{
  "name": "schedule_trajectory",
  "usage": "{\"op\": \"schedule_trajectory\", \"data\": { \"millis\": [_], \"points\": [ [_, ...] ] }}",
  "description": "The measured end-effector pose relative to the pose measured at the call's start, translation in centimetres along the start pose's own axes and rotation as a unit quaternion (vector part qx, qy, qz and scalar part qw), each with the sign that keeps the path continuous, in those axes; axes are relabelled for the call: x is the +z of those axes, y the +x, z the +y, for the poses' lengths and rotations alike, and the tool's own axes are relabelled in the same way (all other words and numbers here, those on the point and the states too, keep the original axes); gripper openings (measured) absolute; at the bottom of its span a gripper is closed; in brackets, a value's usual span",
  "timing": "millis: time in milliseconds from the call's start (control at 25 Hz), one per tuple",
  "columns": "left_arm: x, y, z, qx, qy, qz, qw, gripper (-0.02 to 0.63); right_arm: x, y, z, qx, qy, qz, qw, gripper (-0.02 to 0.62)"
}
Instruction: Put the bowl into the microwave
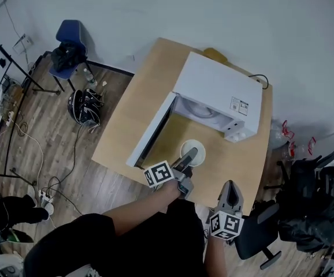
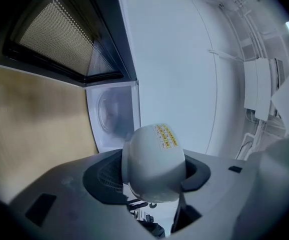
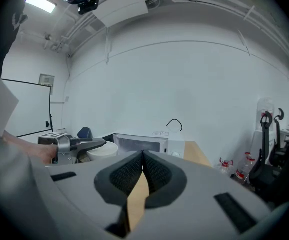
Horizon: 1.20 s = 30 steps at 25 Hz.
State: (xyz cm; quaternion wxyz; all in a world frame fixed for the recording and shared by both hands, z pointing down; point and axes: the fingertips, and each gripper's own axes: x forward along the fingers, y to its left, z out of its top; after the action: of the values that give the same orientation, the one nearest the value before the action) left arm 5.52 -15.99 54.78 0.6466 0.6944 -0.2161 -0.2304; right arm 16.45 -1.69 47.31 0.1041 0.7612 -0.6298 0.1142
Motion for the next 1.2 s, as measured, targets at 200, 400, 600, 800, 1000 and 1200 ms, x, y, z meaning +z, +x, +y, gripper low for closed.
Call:
{"op": "schedule_trajectory", "data": {
  "millis": [200,400,600,800,1000,1200],
  "points": [
    [2.8,4.2,2.1,0.018,0.018,-0.019,0.9995,0.245,0.7,4.1,0.0,0.038,-0.002,0.001,0.999,0.06],
    [4.0,8.5,4.4,0.042,0.028,-0.02,0.9985,0.245,1.2,8.5,-1.5,0.068,0.002,0.01,0.998,0.06],
    [5.6,11.9,7.0,0.061,0.05,-0.025,0.9966,0.245,1.1,11.9,-2.9,0.086,-0.004,0.015,0.996,0.061],
    [6.8,14.5,10.0,0.047,0.067,-0.038,0.996,0.245,-0.5,14.6,-4.1,0.1,-0.005,0.041,0.994,0.06],
    [7.8,16.8,13.0,0.038,0.011,-0.051,0.9979,0.245,-1.0,16.2,-5.4,0.104,-0.009,0.052,0.993,0.06],
    [8.3,18.4,15.0,0.048,-0.016,-0.046,0.9977,0.245,-1.6,16.5,-6.7,0.098,-0.008,0.064,0.993,0.06]
  ]
}}
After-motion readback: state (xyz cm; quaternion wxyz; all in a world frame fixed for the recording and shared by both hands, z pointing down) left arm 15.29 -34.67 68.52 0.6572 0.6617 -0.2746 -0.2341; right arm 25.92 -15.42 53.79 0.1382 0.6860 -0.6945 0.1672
